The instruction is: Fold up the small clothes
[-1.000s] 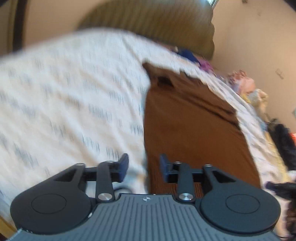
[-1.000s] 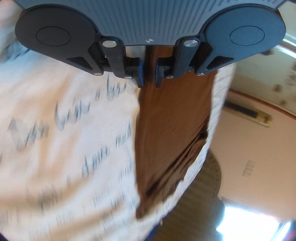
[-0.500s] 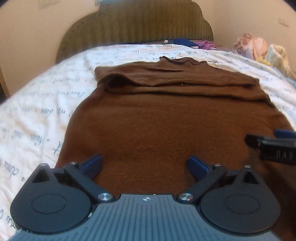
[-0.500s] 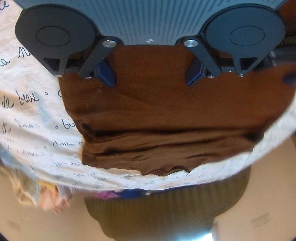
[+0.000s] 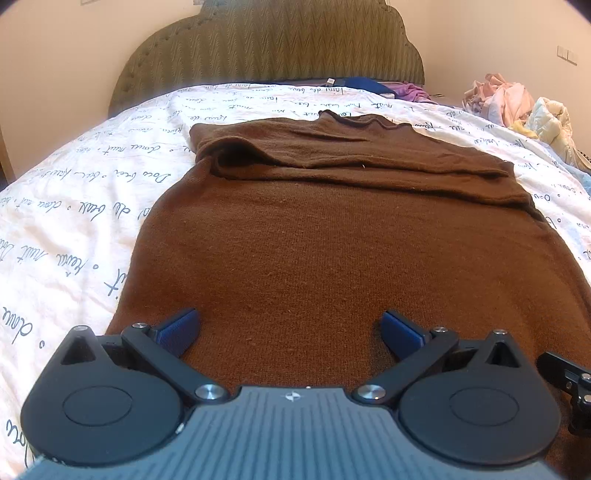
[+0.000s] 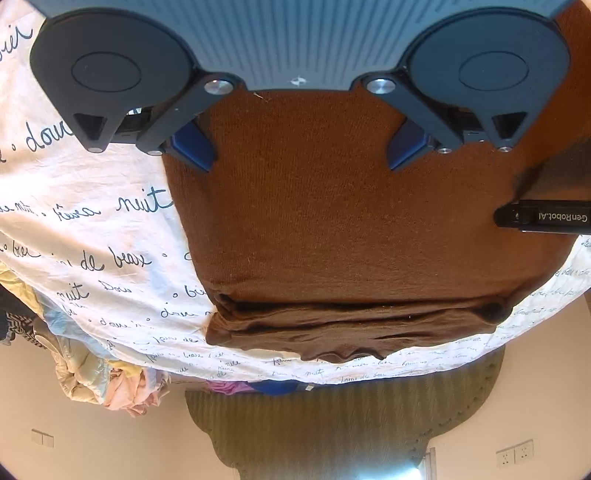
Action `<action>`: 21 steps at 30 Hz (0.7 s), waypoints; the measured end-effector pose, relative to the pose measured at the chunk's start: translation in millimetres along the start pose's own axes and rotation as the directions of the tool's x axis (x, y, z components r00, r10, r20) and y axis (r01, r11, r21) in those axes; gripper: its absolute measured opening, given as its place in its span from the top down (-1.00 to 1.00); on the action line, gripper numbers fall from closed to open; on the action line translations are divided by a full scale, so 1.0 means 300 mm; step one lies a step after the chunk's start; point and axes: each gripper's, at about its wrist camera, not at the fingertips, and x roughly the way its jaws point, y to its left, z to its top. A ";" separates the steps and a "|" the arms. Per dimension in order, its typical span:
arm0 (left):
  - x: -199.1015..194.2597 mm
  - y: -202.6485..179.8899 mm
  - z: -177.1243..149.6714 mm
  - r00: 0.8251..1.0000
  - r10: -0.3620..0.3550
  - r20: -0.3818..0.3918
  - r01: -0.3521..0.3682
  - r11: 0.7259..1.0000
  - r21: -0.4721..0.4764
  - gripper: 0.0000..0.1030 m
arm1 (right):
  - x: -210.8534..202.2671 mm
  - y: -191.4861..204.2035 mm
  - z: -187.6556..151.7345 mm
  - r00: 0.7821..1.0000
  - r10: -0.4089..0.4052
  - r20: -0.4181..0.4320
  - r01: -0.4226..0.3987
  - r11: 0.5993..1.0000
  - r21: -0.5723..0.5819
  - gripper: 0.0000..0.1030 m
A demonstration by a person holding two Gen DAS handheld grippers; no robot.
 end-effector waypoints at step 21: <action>-0.107 0.018 -0.101 1.000 0.004 0.020 -0.005 0.999 0.047 -1.00 | -0.025 -0.011 -0.010 1.000 0.018 -0.005 -0.018 1.000 -0.009 -1.00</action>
